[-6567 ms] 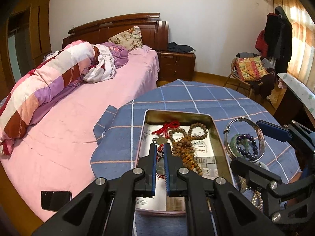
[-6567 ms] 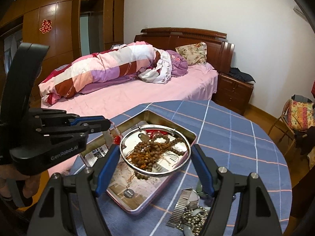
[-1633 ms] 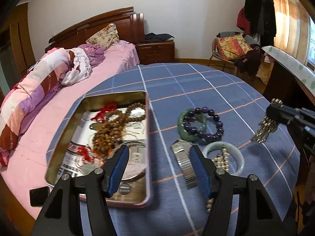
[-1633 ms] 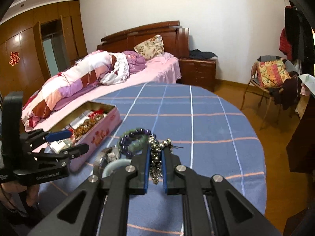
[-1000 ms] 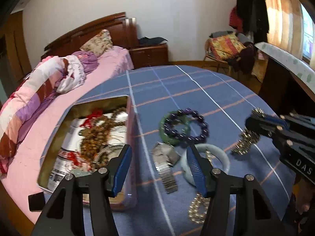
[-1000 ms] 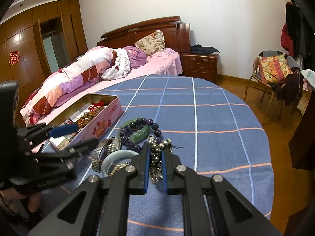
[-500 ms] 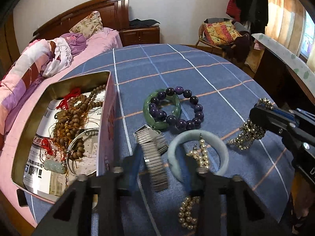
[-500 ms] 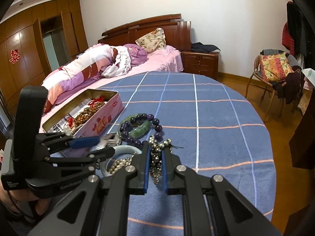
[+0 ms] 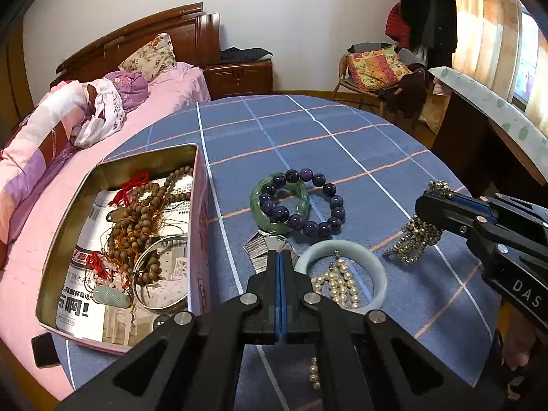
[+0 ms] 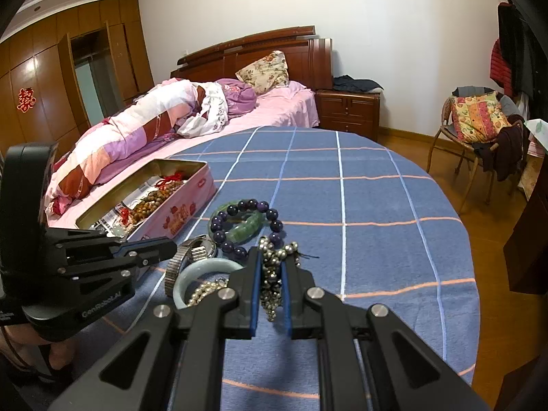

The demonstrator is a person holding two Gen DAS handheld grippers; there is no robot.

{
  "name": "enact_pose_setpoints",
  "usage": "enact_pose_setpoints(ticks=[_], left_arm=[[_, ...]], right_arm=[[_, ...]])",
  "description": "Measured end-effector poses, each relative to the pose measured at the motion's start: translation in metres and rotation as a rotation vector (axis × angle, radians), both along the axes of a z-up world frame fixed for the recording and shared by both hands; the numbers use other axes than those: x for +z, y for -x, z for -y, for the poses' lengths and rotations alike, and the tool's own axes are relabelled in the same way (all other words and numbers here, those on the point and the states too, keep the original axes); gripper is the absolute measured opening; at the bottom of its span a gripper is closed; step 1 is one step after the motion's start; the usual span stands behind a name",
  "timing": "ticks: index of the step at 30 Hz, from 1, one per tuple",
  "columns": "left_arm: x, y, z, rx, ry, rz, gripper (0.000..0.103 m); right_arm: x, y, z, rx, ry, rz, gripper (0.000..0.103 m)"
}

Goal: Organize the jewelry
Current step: 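Grasp the pale jade bangle with the left gripper while the right holds the silver strand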

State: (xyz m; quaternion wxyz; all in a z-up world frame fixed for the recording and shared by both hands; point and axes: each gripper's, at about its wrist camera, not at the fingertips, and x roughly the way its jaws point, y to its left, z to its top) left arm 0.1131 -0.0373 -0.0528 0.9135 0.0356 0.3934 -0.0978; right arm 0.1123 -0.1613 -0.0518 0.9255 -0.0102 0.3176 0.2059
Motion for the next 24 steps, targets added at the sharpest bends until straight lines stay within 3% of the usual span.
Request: enact_pose_setpoints(ticks=[8, 9, 10, 12, 18, 24], left_arm=[[0.004, 0.001, 0.007, -0.032, -0.003, 0.011, 0.004], [0.002, 0.001, 0.01, -0.035, -0.022, 0.004, 0.018], [0.0, 0.001, 0.014, -0.034, -0.039, 0.001, 0.046], [-0.001, 0.005, 0.017, -0.03, -0.04, 0.023, 0.073], [0.001, 0.007, 0.026, -0.079, -0.014, 0.022, 0.074], [-0.011, 0.006, 0.045, -0.137, -0.06, -0.032, 0.074]], right_arm=[[0.001, 0.0, 0.001, -0.003, 0.0, 0.001, 0.013], [0.002, 0.0, 0.003, -0.006, 0.0, 0.002, 0.013], [0.003, 0.0, 0.004, -0.009, 0.0, 0.003, 0.013], [0.003, 0.001, 0.008, -0.017, 0.002, 0.003, 0.014], [0.0, 0.004, 0.021, -0.042, 0.013, -0.005, 0.014], [-0.004, 0.001, 0.028, -0.062, 0.012, -0.016, 0.014]])
